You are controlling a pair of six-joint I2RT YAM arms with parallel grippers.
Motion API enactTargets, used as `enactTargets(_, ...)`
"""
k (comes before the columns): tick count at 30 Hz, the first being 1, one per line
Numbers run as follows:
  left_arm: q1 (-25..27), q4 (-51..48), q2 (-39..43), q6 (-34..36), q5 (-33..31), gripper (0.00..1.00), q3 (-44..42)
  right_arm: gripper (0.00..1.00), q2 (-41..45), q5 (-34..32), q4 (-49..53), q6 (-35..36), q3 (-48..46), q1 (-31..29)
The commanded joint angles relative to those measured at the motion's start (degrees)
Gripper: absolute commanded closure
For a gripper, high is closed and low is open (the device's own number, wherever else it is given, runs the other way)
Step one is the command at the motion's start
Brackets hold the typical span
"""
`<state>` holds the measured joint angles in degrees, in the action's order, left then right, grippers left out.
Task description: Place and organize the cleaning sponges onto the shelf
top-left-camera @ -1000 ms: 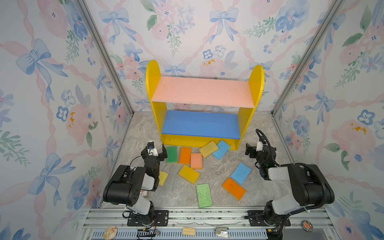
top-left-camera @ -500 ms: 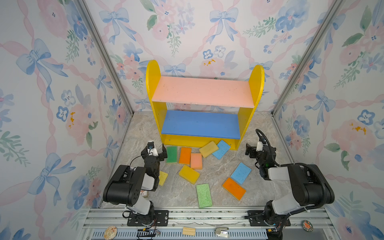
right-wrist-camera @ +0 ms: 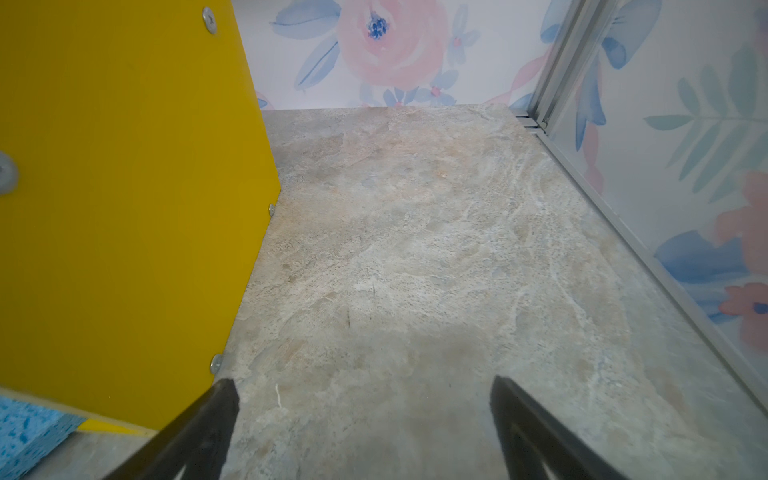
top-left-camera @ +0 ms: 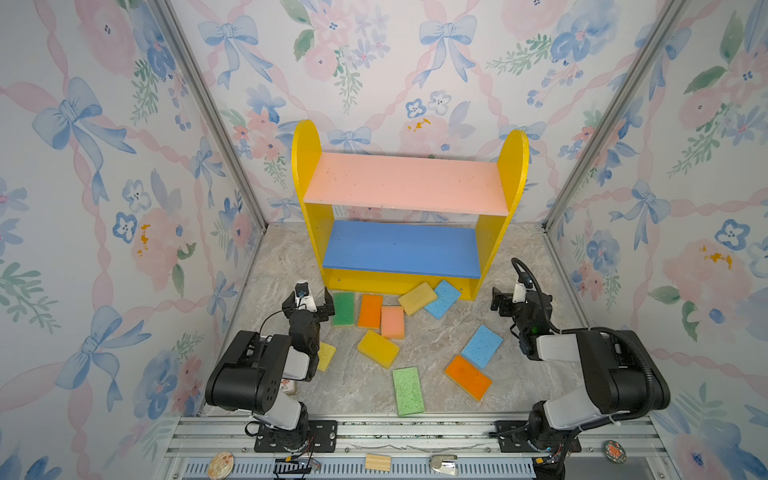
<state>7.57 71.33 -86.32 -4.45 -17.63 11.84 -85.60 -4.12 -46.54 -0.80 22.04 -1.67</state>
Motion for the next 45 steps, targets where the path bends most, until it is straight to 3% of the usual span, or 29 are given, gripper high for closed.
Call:
enactTargets(1, 0.7, -10.5, 6.5, 0.8, -3.5, 0.02, 4.9, 0.03, 9.5, -4.8, 12.2, -0.7, 4.8, -0.8)
enactTargets(4, 0.7, -20.4, 13.1, -5.5, -8.9, 0.02, 8.2, 0.03, 18.6, -6.0, 26.0, -11.4, 8.6, 1.1)
enactTargets(7, 0.8, -31.2, 21.1, -12.5, -9.2, 0.02, 10.8, 0.03, 22.3, -1.3, 49.2, -20.1, 18.7, 3.4)
enactTargets(11, 0.9, -41.0, 31.8, -17.3, -2.1, 0.02, 11.6, 0.03, 26.3, 10.6, 62.5, -19.1, 24.9, 1.4)
enactTargets(14, 0.9, -42.0, 35.9, -14.8, 5.0, 0.02, 11.5, 0.03, 31.2, 12.3, 66.9, -16.7, 26.0, -3.4)
enactTargets(20, 0.1, -42.5, 34.5, -11.1, 12.5, 0.02, 17.0, 0.03, 30.0, 18.8, 64.4, -16.6, 29.6, -5.6)
enactTargets(23, 0.0, -43.0, 31.0, -8.8, 17.6, 0.05, 20.9, 0.01, 26.3, 16.8, 63.7, -15.1, 33.5, -7.8)
enactTargets(27, -0.4, -43.1, 30.4, -8.1, 13.7, 0.06, 22.3, 0.02, 22.1, 14.9, 61.3, -13.9, 37.0, -9.4)
enactTargets(31, -1.4, -43.2, 29.0, -5.5, 14.7, 0.06, 24.2, 0.06, 19.4, 11.5, 60.0, -11.9, 40.1, -11.2)
enactTargets(35, -2.7, -42.6, 25.1, -4.1, 15.6, 0.07, 26.8, 0.12, 18.1, 5.3, 57.3, -10.0, 40.8, -13.7)
enactTargets(39, -3.3, -41.1, 19.1, -2.5, 15.3, 0.08, 31.2, 0.23, 16.7, 3.4, 55.5, -10.0, 41.5, -14.4)
enactTargets(45, -3.2, -39.4, 11.2, -0.4, 16.8, 0.20, 37.9, 0.31, 15.6, 1.2, 55.3, -10.0, 42.9, -14.4)
